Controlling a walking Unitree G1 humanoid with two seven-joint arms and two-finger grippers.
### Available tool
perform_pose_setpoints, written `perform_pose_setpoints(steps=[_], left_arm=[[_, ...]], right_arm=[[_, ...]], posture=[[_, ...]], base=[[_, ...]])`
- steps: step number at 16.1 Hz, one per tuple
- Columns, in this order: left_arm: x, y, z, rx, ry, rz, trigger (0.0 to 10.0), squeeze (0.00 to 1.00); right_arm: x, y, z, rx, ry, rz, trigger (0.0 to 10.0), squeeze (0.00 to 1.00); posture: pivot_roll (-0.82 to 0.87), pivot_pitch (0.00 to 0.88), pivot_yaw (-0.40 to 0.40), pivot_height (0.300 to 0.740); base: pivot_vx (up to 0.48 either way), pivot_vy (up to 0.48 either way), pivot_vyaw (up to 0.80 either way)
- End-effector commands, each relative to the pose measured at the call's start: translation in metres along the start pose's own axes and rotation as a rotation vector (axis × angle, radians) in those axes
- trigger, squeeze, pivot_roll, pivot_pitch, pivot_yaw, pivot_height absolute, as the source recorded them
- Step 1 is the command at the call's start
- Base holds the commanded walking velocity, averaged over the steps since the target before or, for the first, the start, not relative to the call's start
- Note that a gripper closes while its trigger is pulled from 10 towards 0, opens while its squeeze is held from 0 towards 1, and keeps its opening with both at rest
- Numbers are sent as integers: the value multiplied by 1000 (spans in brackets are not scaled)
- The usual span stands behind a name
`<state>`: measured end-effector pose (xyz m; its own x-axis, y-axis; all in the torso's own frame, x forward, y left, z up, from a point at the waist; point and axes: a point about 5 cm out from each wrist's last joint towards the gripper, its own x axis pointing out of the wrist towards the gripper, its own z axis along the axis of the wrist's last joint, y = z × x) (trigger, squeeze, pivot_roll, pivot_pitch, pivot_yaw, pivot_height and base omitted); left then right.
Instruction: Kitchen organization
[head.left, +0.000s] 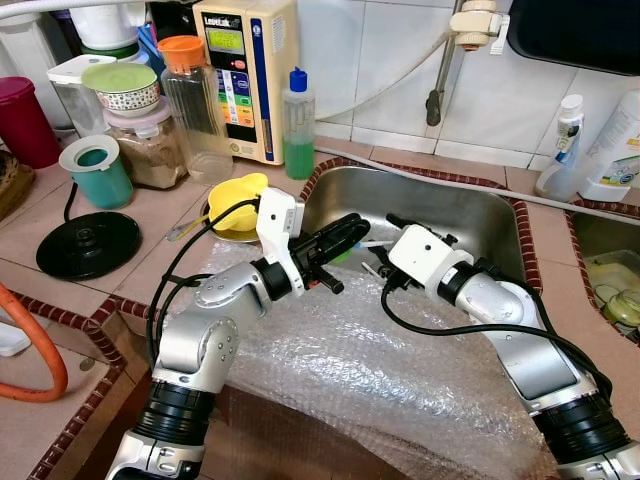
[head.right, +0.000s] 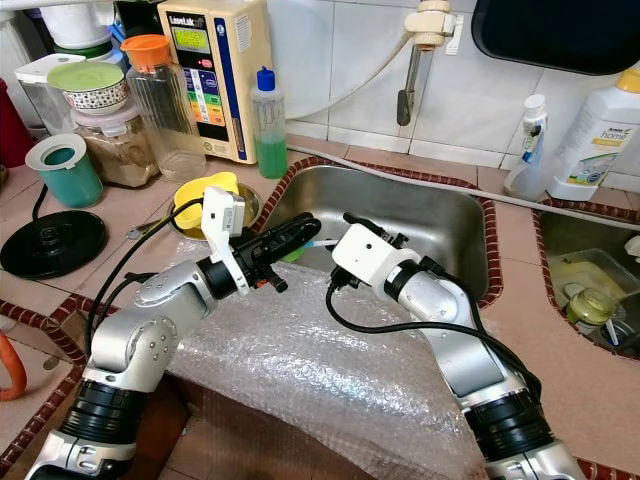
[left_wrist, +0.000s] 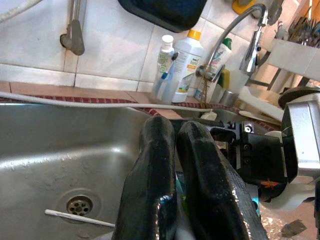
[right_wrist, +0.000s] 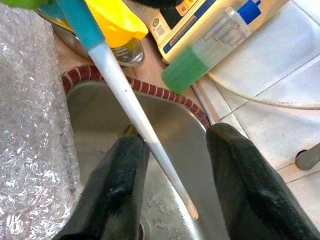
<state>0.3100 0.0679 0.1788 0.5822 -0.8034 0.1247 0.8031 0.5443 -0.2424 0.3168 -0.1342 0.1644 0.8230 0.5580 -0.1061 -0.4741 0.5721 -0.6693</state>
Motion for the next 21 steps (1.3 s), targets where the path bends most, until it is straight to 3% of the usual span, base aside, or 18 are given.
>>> perform_pose_setpoints(steps=[1,5,6,8,9,10,19,21], left_arm=[[-1,4,-5,25,35,19,0,0],[-1,10,-4,47,33,57,0,0],[-1,12,-6,54,49,79,941,0],[0,14,-6,52,42,90,10000,0],[1,13,-7,64,41,97,10000,910],[0,14,-8,60,40,99,10000,1000],[0,16,-9,59,39,125,10000,1000],[-4,18,-9,53,32,143,10000,1000]], right_arm=[[-4,-9,-4,4,25,-38,0,0],[-6,-13,-7,11,35,-47,0,0],[-6,-14,-8,14,39,-52,0,0],[-5,-15,-8,16,46,-55,0,0],[-4,-15,-8,16,46,-56,0,0],[-3,-15,-8,21,47,-58,0,0],[1,-14,-10,46,51,-77,0,0],[7,-14,-18,46,93,-91,0,0]], posture=[[24,0,27,740],[21,0,27,740],[20,0,28,740],[23,0,26,740],[23,0,26,740],[25,0,26,740],[33,0,27,740],[35,0,27,740]], base=[[0,0,0],[0,0,0],[0,0,0],[0,0,0],[0,0,0],[0,0,0],[0,0,0],[0,0,0]])
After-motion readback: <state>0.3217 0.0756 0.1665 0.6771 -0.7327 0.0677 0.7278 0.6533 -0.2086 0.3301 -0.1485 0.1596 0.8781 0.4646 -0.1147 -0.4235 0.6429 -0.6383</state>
